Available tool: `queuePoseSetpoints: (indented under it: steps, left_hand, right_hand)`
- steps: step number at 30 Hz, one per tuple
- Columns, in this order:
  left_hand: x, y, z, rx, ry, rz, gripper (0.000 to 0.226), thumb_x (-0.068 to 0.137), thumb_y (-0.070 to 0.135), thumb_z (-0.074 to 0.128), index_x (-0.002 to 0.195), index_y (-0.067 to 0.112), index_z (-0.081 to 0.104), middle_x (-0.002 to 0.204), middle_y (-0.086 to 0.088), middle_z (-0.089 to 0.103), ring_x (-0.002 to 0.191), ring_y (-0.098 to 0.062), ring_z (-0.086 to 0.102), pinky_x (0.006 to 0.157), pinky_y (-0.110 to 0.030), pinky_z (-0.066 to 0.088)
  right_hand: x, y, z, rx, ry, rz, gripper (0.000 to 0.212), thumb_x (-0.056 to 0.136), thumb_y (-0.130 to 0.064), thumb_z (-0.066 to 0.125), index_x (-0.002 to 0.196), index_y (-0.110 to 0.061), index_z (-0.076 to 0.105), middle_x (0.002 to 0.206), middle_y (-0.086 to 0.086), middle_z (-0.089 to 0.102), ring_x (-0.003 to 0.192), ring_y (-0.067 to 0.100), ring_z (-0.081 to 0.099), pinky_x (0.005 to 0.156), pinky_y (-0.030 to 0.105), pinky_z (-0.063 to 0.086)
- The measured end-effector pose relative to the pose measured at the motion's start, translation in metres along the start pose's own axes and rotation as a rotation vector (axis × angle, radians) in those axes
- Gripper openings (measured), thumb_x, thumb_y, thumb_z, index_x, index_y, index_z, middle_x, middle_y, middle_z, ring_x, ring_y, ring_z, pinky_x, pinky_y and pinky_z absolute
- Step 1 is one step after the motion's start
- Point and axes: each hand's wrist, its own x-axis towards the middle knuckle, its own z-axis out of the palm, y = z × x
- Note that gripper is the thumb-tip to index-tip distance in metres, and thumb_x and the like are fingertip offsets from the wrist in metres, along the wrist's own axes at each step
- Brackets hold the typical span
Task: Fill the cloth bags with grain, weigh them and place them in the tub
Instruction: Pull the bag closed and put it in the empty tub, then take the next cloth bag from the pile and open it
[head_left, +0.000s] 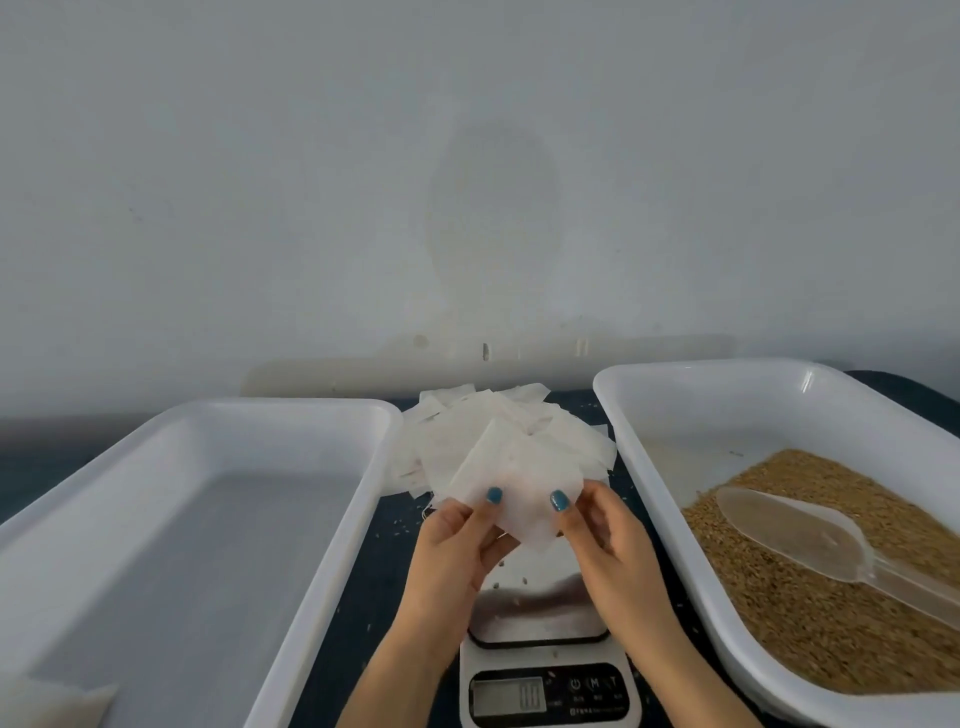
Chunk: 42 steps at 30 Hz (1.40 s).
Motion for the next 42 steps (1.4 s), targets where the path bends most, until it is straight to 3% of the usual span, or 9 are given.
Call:
queuePoseSetpoints:
  steps: [6,10,13,17,20,25,31,37,42]
  left_hand:
    - [-0.004,0.007,-0.006,0.243,0.041,0.102,0.027,0.087,0.037,0.059,0.095,0.022,0.081,0.1,-0.008,0.076,0.097,-0.025,0.073,0.075,-0.025,0.059]
    - [-0.005,-0.001,-0.007,0.708,0.271,0.447,0.02,0.095,0.035,0.057,0.104,0.038,0.074,0.076,0.012,0.072,0.068,-0.009,0.064,0.069,-0.021,0.057]
    - [-0.012,-0.004,-0.002,0.936,0.283,0.783,0.028,0.093,0.027,0.058,0.118,0.029,0.072,0.058,0.021,0.055,0.05,0.004,0.044,0.053,-0.002,0.035]
    - [-0.015,-0.013,0.001,1.221,0.16,1.051,0.034,0.089,0.007,0.069,0.122,0.016,0.07,0.099,0.016,0.072,0.087,0.015,0.062,0.073,0.002,0.045]
    - [-0.017,-0.015,0.003,1.193,0.086,0.994,0.046,0.086,0.006,0.074,0.13,0.018,0.065,0.128,0.007,0.066,0.114,0.003,0.062,0.089,-0.009,0.05]
    - [-0.019,-0.013,0.006,1.105,0.036,0.884,0.045,0.094,0.008,0.064,0.136,0.02,0.059,0.129,0.009,0.065,0.119,0.004,0.059,0.096,-0.018,0.051]
    - [-0.02,-0.013,0.009,1.126,-0.019,0.845,0.039,0.097,0.017,0.058,0.136,0.018,0.06,0.085,0.03,0.056,0.07,0.006,0.056,0.064,-0.003,0.04]
    - [-0.015,-0.016,0.005,1.071,-0.066,0.781,0.029,0.102,0.021,0.051,0.125,0.022,0.067,0.079,0.015,0.065,0.069,-0.009,0.063,0.058,-0.015,0.047]
    - [-0.01,-0.02,0.0,1.042,-0.064,0.689,0.022,0.1,0.01,0.055,0.114,0.012,0.072,0.072,0.037,0.057,0.065,0.011,0.056,0.06,0.0,0.035]
  right_hand:
    - [0.0,0.007,-0.003,0.048,0.02,0.045,0.022,0.087,-0.039,0.061,0.099,-0.022,0.066,0.089,-0.006,0.071,0.084,0.009,0.067,0.075,0.021,0.053]
    - [-0.003,0.004,-0.002,-0.027,0.092,0.02,0.013,0.09,-0.017,0.067,0.099,-0.024,0.06,0.091,-0.007,0.066,0.085,0.008,0.065,0.075,0.019,0.051]
    - [-0.007,-0.012,0.005,-0.058,-0.021,-0.062,0.012,0.087,-0.035,0.066,0.096,-0.028,0.065,0.09,-0.015,0.07,0.086,0.005,0.067,0.075,0.018,0.054]
    - [-0.006,-0.027,0.017,0.018,-0.016,-0.072,0.036,0.079,-0.052,0.061,0.102,-0.024,0.069,0.091,-0.013,0.073,0.089,0.008,0.071,0.079,0.027,0.059]
    - [0.0,-0.028,0.013,0.038,0.028,-0.067,0.037,0.082,-0.047,0.057,0.104,-0.022,0.071,0.087,-0.005,0.075,0.085,0.012,0.072,0.079,0.034,0.061]
    - [0.003,-0.022,0.004,0.088,-0.003,-0.046,0.022,0.081,-0.041,0.062,0.093,-0.027,0.073,0.082,-0.006,0.076,0.08,0.013,0.074,0.071,0.027,0.061]
    - [0.005,-0.02,0.002,0.084,0.028,-0.057,0.027,0.075,-0.049,0.067,0.076,-0.023,0.072,0.071,-0.002,0.07,0.069,0.016,0.068,0.06,0.029,0.059]
    - [0.007,-0.017,0.003,-0.046,0.017,-0.12,0.023,0.081,-0.043,0.065,0.081,-0.021,0.07,0.073,-0.009,0.07,0.074,0.015,0.068,0.068,0.036,0.06]
    - [0.006,-0.016,0.003,-0.176,0.042,-0.189,0.025,0.081,-0.05,0.059,0.081,-0.027,0.067,0.075,-0.017,0.069,0.074,0.008,0.068,0.068,0.033,0.058]
